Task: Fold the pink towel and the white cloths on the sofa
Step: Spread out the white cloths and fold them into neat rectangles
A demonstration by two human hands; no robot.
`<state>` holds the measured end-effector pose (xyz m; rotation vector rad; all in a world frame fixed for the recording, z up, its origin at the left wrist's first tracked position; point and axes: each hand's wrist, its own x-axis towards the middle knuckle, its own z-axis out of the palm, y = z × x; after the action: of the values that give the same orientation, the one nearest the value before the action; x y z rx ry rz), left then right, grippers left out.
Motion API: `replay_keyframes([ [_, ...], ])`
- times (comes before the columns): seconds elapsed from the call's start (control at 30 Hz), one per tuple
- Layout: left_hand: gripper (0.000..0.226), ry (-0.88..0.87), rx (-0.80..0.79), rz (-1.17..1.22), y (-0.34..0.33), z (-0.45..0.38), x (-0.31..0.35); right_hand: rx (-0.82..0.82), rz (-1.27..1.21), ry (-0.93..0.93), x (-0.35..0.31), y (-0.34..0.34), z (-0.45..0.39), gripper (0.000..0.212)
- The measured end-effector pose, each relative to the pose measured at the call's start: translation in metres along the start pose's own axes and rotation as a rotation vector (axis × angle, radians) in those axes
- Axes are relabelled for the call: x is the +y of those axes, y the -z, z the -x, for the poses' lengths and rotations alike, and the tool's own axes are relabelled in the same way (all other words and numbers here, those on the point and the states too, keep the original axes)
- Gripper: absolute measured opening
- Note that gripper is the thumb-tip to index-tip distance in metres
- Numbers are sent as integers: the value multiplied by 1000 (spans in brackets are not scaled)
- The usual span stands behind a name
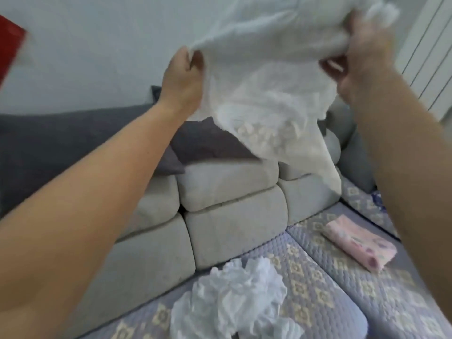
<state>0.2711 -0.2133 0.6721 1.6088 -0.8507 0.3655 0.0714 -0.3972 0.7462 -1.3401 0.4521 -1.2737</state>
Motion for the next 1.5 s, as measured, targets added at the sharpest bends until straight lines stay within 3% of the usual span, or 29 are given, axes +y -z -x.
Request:
replay_keyframes([
  [0.17,29,-79,-167,-436,17,43,-58,188,294,-78,56,46,16,36],
  [0.27,27,-168,-147,-573,29,50,-71,322,676,79,79,62,21,38],
  [0.33,29,-177,-90,-552,33,42,-68,341,737,207,87,61,25,32],
  [0.43,30,-26,-20,-321,40,28,-56,266,596,223,86,50,37,28],
  [0.53,34,171,-4,-11,43,25,-44,77,361,-21,75,34,43,19],
  [0.67,39,232,-121,-216,56,32,-47,-173,310,-411,81,30,48,56],
  [0.8,32,216,-247,-640,65,46,-63,-183,-5,-687,86,23,57,42],
  [0.9,35,50,-167,-292,47,87,-32,-253,-260,-836,74,-4,83,31],
  [1.0,57,29,-384,187,23,148,11,-408,-178,-818,65,-36,119,21],
  [1.03,71,38,-440,229,16,166,17,-478,-146,-809,66,-44,129,21],
  [1.1,88,62,-377,224,6,187,15,-571,-85,-770,70,-56,144,17],
  [1.13,86,123,-289,225,7,189,9,-589,-68,-745,72,-59,149,13],
  [1.2,57,278,-138,189,18,184,-3,-601,-75,-706,72,-61,154,7],
  [1.27,21,383,-144,105,33,175,-10,-594,-111,-666,71,-59,151,6],
  [1.3,11,447,-162,157,41,171,-12,-604,-109,-636,72,-57,148,8],
  [1.4,12,638,-299,418,68,162,0,-662,18,-473,73,-50,145,16],
  [1.5,12,486,-568,96,95,153,5,-614,164,-317,74,-44,143,18],
])
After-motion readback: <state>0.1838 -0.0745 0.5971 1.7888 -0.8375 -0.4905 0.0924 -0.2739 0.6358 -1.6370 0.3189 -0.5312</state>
